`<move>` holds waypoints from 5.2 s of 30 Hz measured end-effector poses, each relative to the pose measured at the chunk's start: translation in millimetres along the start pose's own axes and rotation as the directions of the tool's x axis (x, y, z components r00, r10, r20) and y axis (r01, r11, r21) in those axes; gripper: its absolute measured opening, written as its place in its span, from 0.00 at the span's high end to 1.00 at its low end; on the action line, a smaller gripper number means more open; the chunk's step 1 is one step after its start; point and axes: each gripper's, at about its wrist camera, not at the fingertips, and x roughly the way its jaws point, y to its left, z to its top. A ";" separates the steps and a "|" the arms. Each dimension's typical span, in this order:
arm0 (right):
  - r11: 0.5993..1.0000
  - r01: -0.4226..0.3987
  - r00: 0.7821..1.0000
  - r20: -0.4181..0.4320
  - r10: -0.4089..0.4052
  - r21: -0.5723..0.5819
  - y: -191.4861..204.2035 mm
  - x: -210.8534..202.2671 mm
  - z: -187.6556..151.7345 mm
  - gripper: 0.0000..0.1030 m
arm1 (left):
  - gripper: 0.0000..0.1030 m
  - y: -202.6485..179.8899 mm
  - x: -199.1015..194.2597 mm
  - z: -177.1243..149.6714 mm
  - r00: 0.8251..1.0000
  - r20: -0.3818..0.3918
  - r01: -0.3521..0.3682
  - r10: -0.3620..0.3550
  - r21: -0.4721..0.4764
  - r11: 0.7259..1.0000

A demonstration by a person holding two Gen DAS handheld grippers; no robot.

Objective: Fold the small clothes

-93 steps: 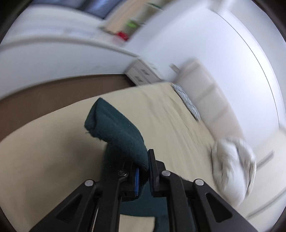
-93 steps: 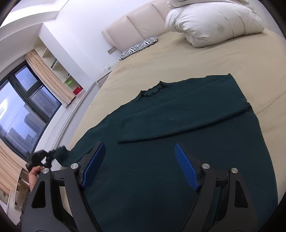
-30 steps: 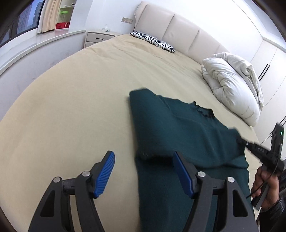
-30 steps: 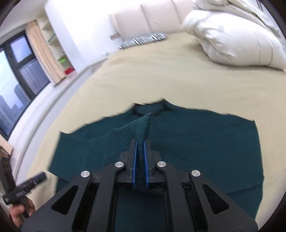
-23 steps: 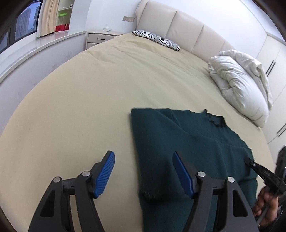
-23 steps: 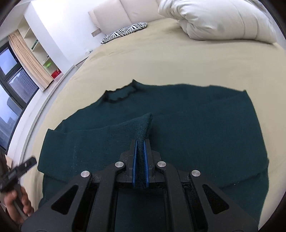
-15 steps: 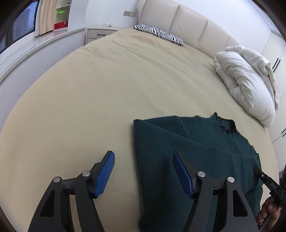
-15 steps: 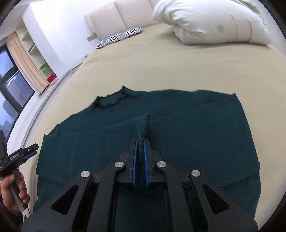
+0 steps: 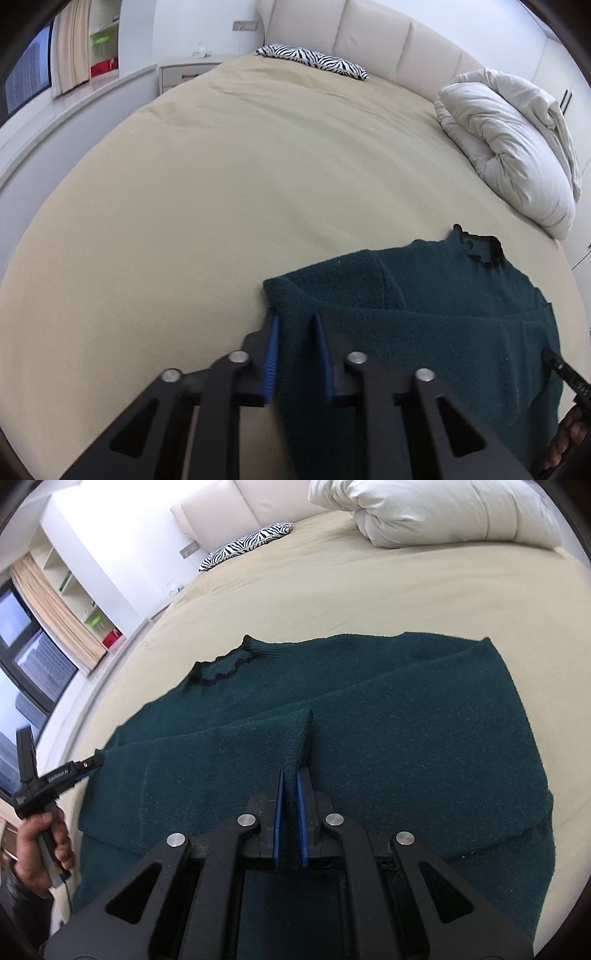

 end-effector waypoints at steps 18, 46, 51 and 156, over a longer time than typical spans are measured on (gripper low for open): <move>0.999 0.034 0.999 -0.014 -0.033 0.022 -11.5 4.8 2.4 0.92 | 0.76 4.8 -15.8 -3.7 0.995 0.099 -0.011 0.008 0.034 0.999; 0.987 0.116 0.990 -0.067 -0.124 -0.110 19.4 15.0 -5.2 1.00 | 0.58 -6.1 -39.8 -81.9 0.999 0.006 -0.042 0.041 0.107 0.993; 0.989 0.133 0.989 -0.062 -0.137 -0.071 7.2 8.5 -9.7 1.00 | 0.60 -4.7 -39.6 -80.9 0.999 0.004 -0.034 0.034 0.111 0.993; 0.975 -0.088 0.965 -0.227 0.135 0.202 -145.3 -241.8 -197.0 0.36 | 0.81 29.5 -161.8 -286.0 0.829 -0.333 0.411 -0.450 -0.185 0.893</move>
